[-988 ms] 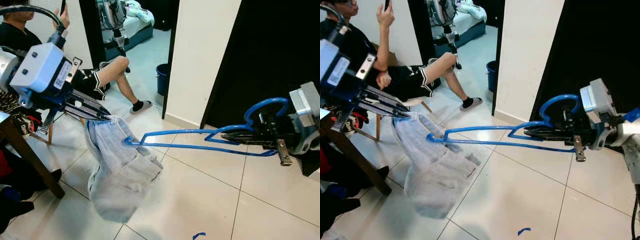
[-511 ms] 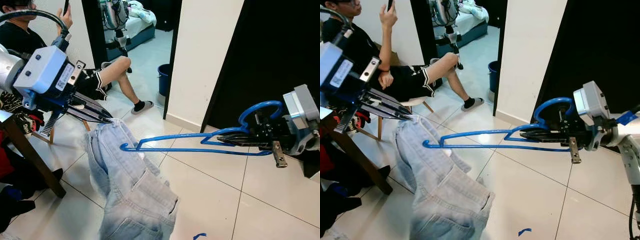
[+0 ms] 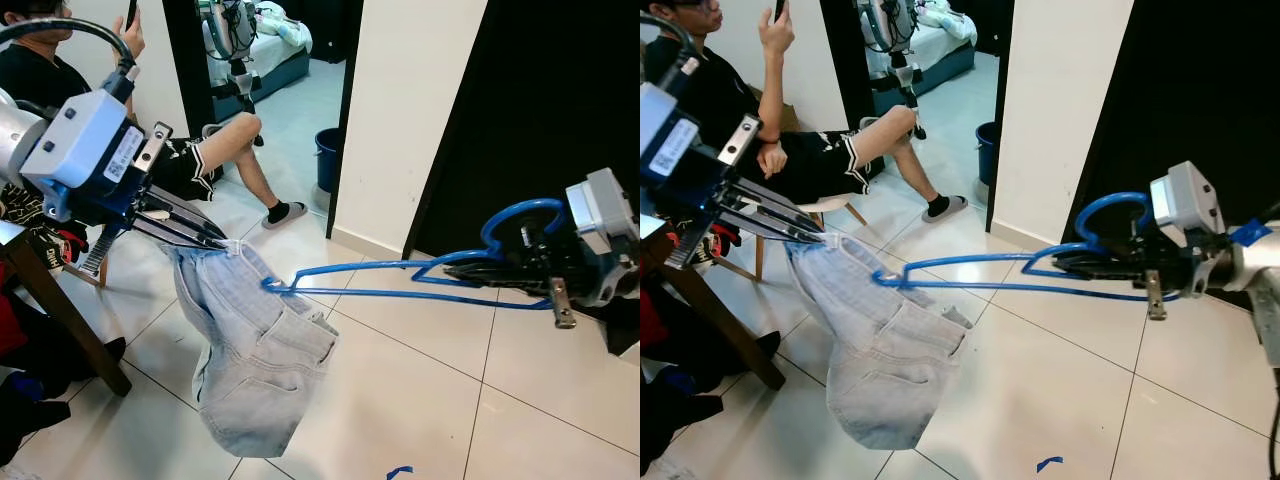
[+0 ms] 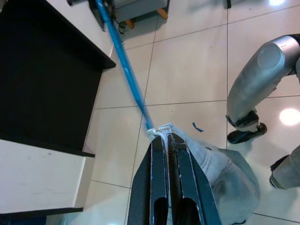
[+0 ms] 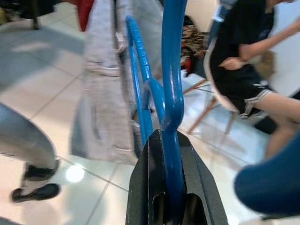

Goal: Hang hanger

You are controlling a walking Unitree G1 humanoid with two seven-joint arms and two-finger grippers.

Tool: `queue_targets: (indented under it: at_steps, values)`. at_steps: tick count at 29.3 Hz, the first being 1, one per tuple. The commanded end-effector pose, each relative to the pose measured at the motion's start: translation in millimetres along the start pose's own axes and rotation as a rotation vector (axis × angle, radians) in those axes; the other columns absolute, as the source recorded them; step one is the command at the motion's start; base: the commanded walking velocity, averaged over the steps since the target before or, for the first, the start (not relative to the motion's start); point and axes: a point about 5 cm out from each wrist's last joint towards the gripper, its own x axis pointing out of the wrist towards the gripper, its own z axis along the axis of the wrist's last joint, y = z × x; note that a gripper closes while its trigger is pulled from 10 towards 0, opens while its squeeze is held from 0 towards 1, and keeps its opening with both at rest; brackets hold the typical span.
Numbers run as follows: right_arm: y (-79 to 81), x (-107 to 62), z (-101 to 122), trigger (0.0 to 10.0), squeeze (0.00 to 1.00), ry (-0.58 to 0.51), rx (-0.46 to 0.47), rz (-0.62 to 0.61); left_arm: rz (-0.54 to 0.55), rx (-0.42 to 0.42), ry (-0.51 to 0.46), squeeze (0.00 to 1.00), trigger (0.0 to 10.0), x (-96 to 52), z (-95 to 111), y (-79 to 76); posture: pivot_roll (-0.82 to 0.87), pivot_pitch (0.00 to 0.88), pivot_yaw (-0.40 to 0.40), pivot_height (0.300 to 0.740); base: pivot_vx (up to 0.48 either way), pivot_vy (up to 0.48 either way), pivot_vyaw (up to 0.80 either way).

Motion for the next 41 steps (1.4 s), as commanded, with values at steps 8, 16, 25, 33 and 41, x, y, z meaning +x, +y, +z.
queue_targets:
  at_steps: [8, 16, 25, 33, 41]
  values:
    - [-6.3, -6.6, 8, 10.0, 0.00, 0.005, -0.052, -0.046, -0.027, 0.021, 0.015, 0.00, 10.0, -4.9, 7, 0.9, 0.10, 0.000, -0.004, 0.740, 0.000, 0.000, 0.00]
    - [1.5, -3.6, 11, 10.0, 0.00, -0.028, -0.028, 0.042, -0.025, 0.022, 0.007, 0.00, 10.0, -4.5, 7, 1.9, 0.10, 0.000, -0.005, 0.740, 0.000, 0.000, 0.00]
    - [7.3, 4.5, 12, 10.0, 0.00, -0.032, -0.015, 0.135, -0.031, 0.028, -0.004, 0.00, 10.0, -3.5, 10, 2.3, 0.10, 0.000, -0.007, 0.740, 0.000, 0.000, 0.00]
    - [13.3, 27.3, 6, 10.0, 0.00, -0.066, -0.016, 0.154, -0.034, 0.039, -0.034, 0.00, 10.0, -2.0, 14, 2.6, 0.10, 0.000, -0.003, 0.740, 0.000, 0.000, 0.00]
    - [16.5, 35.2, 5, 10.0, 0.00, -0.091, -0.003, 0.167, -0.038, 0.045, -0.048, 0.00, 10.0, -0.9, 16, 3.7, 0.10, 0.000, -0.001, 0.740, 0.000, 0.000, 0.00]
